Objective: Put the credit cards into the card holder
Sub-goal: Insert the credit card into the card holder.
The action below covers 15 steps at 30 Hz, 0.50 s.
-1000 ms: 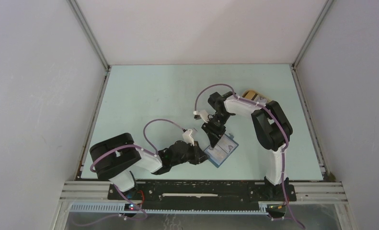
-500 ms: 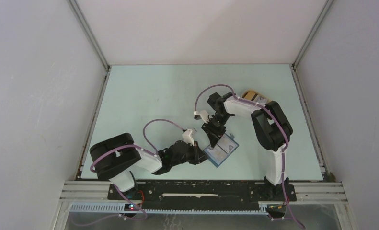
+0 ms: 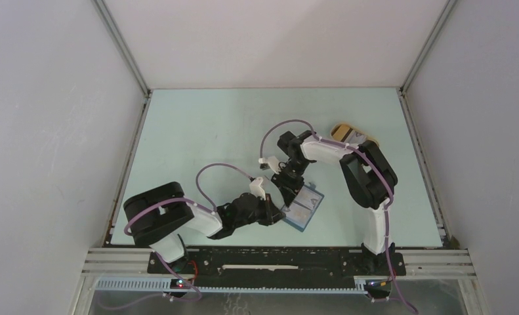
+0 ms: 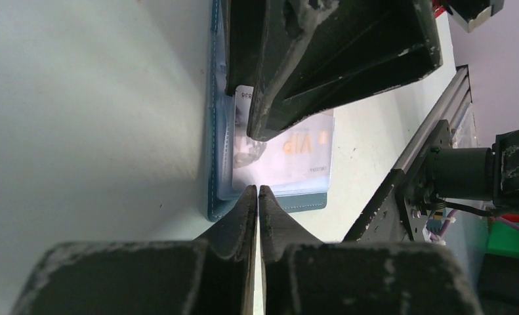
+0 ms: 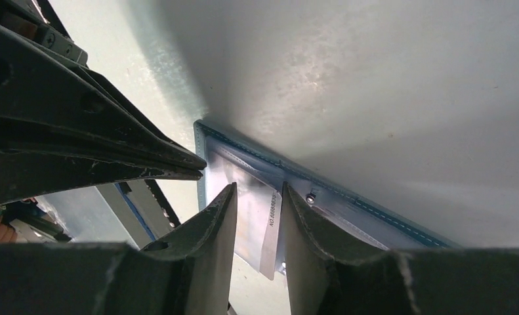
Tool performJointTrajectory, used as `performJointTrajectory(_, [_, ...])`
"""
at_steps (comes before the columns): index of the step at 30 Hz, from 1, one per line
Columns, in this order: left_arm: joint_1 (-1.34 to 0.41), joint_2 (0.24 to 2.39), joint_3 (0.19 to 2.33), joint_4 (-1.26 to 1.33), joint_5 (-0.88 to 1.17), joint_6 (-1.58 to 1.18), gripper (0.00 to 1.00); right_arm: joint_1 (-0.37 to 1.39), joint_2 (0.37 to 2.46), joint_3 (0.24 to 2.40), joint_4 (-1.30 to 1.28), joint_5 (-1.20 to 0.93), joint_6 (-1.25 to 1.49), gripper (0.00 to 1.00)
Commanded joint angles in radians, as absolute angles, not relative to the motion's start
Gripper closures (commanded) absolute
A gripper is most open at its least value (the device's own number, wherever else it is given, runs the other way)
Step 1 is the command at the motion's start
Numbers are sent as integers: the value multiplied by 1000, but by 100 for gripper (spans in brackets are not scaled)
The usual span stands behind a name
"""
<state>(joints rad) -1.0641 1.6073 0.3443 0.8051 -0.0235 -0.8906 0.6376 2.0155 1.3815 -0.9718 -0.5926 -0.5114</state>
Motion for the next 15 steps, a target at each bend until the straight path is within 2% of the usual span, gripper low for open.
performJointTrajectory(1, [-1065, 1612, 332, 832, -43, -885, 93, 629, 1964, 1376, -982, -634, -520, 60])
performJointTrajectory(8, [-1065, 1554, 301, 843, -36, -884, 91, 584, 1867, 1367, -1016, -676, -589, 56])
performJointTrajectory(15, [-1065, 1436, 262, 775, -62, -846, 82, 574, 1765, 1334, -1050, -734, -700, 52])
